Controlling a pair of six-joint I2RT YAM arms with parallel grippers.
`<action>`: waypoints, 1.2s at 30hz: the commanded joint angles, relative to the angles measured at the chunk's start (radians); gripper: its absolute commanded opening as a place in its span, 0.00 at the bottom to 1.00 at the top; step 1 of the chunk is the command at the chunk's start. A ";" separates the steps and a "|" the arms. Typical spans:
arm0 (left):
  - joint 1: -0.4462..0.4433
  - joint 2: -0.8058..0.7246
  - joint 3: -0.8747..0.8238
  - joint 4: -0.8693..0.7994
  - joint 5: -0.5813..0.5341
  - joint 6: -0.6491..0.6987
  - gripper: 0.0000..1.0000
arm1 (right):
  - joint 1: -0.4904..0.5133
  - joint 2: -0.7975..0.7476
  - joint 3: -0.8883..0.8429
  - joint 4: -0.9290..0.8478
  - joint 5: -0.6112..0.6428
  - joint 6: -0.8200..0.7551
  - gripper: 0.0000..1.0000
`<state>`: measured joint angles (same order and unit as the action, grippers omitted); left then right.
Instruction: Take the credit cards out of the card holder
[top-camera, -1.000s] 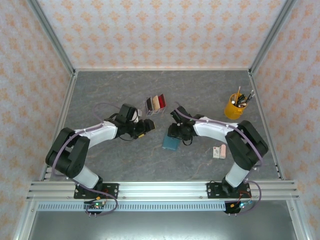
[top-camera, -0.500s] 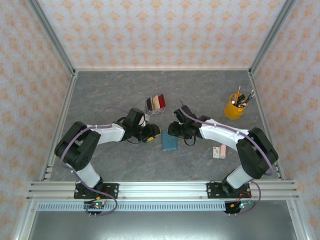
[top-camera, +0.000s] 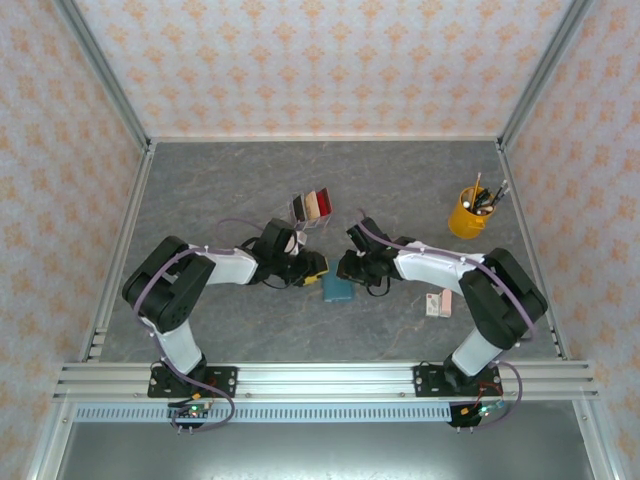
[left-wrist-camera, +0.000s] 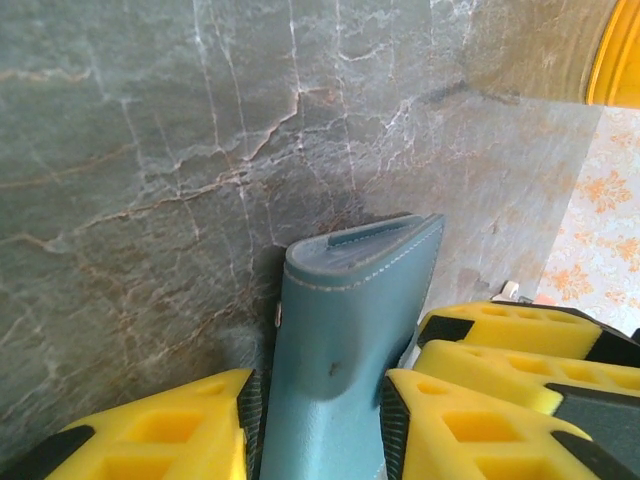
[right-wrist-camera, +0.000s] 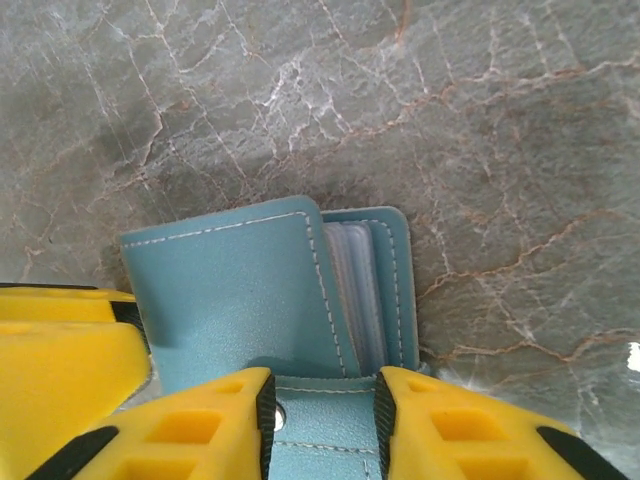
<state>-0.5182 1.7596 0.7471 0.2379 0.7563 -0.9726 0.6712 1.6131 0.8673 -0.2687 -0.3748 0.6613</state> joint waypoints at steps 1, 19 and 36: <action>-0.007 0.020 0.003 0.036 0.024 -0.012 0.40 | -0.007 0.021 -0.018 0.018 -0.019 0.015 0.34; -0.006 0.031 -0.022 0.233 0.105 -0.063 0.27 | -0.032 0.007 -0.041 0.015 -0.021 0.029 0.34; -0.006 -0.049 0.006 0.094 0.049 -0.012 0.00 | 0.023 -0.068 0.091 -0.166 0.023 -0.109 0.38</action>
<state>-0.5175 1.7451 0.7265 0.3542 0.8219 -1.0088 0.6868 1.5230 0.9337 -0.4030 -0.3546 0.5743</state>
